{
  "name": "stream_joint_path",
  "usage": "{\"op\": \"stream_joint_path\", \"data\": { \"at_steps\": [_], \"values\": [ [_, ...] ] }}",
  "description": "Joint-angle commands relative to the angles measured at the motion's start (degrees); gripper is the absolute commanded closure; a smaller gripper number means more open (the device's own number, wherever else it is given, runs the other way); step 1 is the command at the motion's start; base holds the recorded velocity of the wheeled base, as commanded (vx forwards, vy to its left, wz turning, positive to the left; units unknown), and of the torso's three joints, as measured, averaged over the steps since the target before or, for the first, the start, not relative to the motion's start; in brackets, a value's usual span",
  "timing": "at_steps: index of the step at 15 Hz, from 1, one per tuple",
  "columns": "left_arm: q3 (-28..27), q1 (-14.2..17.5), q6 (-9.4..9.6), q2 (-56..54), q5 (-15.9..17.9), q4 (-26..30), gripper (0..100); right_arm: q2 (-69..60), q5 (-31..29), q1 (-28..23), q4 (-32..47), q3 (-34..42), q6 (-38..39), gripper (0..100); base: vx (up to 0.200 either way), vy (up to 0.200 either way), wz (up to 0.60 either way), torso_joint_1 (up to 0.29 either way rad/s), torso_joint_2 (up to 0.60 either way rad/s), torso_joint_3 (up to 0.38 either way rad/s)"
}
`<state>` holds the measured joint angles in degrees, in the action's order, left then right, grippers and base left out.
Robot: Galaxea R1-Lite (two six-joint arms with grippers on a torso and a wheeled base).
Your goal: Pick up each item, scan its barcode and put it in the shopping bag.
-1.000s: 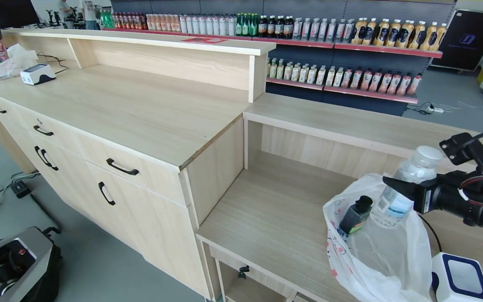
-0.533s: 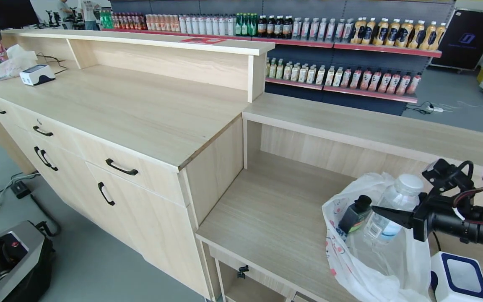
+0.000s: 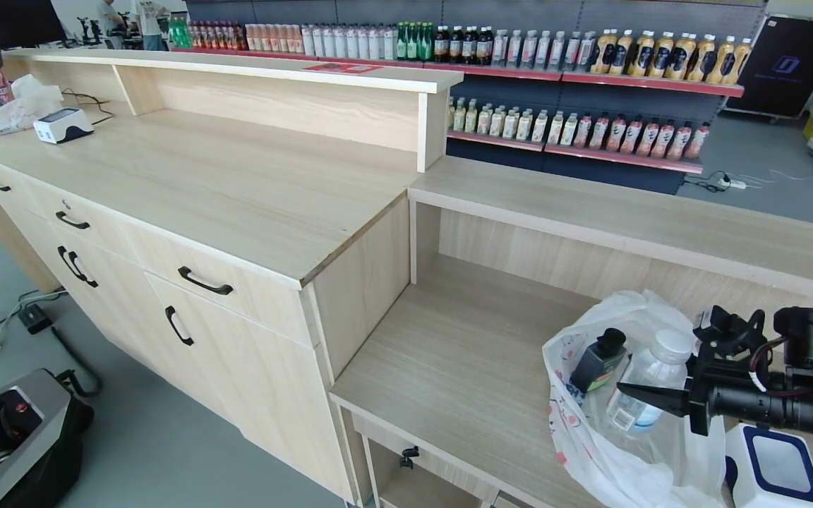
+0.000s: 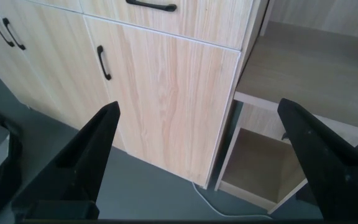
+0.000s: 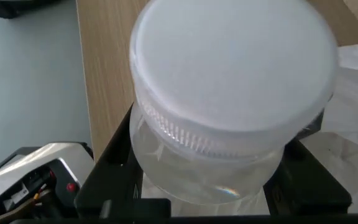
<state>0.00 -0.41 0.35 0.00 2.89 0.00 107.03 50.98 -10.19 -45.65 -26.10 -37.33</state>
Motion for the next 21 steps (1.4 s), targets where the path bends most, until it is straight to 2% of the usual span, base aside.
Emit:
{"op": "stream_joint_path", "data": {
  "at_steps": [1, 8, 11, 21],
  "values": [
    [0.00, -0.02, 0.00, 0.09, 0.01, 0.00, 0, 3.88, 1.31, 0.35, -0.58, -0.62, -0.03, 100, 0.000, 0.000, 0.00, 0.000, 0.00, 0.000],
    [0.00, -0.02, 0.00, 0.00, 0.01, 0.00, 0, 13.73, 1.49, 5.09, -13.76, -0.79, -0.38, 100, 0.000, 0.000, 0.00, 0.000, 0.00, 0.000],
    [0.00, 0.06, 0.00, 0.00, 0.01, 0.00, 0, 16.37, 1.40, 5.53, -18.07, -0.71, -0.29, 100, 0.000, 0.000, 0.00, 0.000, 0.00, 0.000],
    [0.00, -0.02, 0.00, 0.00, 0.01, 0.00, 0, 16.72, 1.40, 4.83, -19.21, -0.27, -0.38, 100, 0.000, 0.000, 0.00, 0.000, 0.00, 0.000]
  ]
}}
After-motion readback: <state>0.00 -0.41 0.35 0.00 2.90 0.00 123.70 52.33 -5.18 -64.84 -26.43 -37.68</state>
